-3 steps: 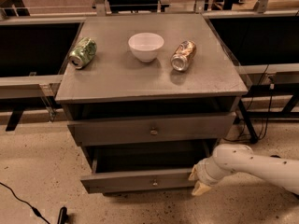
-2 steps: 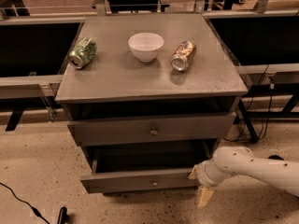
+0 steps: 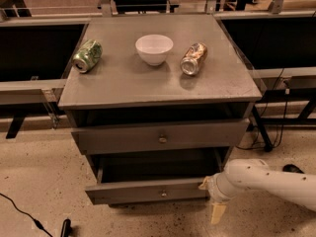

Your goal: Close middle drawer

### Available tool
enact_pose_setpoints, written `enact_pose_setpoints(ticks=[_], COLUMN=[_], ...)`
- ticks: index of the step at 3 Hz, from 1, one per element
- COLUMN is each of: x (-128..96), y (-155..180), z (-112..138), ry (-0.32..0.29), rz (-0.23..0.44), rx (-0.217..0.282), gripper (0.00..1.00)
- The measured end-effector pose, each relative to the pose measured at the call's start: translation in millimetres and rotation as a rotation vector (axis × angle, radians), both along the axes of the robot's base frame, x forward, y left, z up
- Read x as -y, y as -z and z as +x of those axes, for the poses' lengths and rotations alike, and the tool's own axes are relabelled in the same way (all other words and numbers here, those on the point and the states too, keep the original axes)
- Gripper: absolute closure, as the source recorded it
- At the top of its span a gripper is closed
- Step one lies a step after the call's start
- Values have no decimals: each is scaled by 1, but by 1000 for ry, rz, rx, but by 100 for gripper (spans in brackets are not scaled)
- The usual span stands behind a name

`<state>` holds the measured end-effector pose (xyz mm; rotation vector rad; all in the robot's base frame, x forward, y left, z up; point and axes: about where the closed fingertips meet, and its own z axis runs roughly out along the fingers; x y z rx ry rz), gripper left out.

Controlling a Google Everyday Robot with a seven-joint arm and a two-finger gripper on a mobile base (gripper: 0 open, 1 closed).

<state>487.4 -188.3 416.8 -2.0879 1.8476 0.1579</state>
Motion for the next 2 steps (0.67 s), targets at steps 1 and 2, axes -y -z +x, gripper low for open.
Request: enact_pose_setpoints(ticks=[1,2], x=[-1,-2], y=[0,0], z=[-4,-8], ry=[0,0], rz=[0,0], rx=[0,0], gripper=[0,15])
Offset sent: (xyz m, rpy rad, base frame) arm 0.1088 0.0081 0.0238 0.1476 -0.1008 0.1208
